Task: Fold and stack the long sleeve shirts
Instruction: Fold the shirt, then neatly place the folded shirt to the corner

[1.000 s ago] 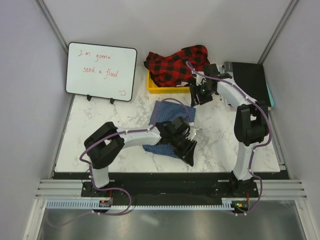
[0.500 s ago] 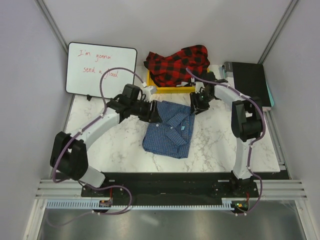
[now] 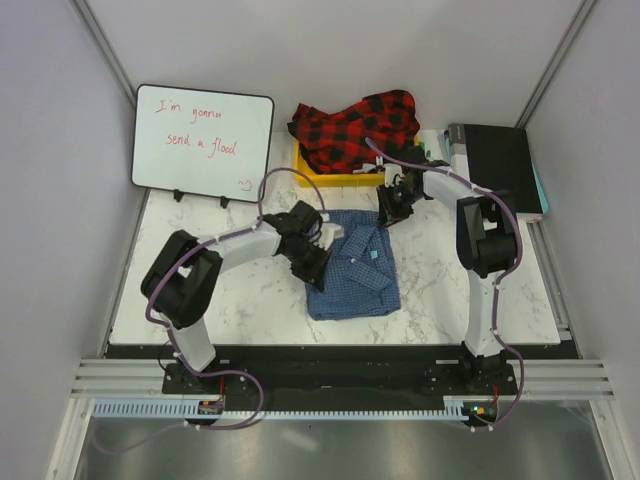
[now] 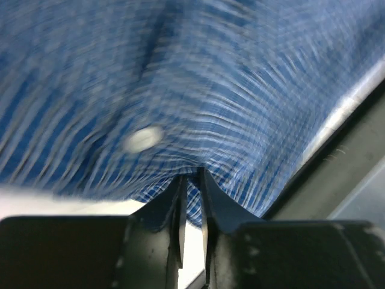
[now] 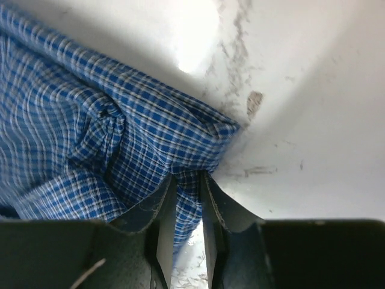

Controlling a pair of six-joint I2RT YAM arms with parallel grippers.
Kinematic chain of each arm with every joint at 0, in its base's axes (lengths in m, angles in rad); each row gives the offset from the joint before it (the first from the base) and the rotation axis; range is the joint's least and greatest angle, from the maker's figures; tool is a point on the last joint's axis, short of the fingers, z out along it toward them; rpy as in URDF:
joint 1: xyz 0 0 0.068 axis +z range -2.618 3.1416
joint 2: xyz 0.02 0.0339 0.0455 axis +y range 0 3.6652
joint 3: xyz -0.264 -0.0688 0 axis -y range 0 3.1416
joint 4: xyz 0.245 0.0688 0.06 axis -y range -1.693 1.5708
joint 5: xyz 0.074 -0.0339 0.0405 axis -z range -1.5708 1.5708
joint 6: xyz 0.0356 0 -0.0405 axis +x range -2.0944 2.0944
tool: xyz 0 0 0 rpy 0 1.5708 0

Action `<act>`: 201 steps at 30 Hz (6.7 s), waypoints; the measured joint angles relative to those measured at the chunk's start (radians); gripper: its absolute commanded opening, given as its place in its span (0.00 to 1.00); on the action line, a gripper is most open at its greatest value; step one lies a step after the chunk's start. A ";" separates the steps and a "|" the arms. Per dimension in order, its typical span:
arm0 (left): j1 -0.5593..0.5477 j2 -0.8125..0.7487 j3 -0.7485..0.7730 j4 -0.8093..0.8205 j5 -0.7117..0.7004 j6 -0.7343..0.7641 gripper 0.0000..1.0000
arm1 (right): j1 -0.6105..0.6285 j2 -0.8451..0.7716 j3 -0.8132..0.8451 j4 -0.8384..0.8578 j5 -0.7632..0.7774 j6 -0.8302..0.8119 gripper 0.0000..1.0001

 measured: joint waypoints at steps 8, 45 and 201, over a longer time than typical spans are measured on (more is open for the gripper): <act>-0.355 0.012 -0.004 0.119 0.150 -0.145 0.54 | 0.036 0.013 0.014 0.008 -0.080 -0.104 0.29; 0.309 -0.016 0.143 -0.216 0.235 0.142 0.49 | 0.154 -0.484 -0.416 -0.404 -0.134 -0.753 0.50; -0.145 0.184 0.290 -0.246 -0.208 0.201 0.97 | -0.206 -0.522 -0.340 -0.342 -0.035 -0.640 0.98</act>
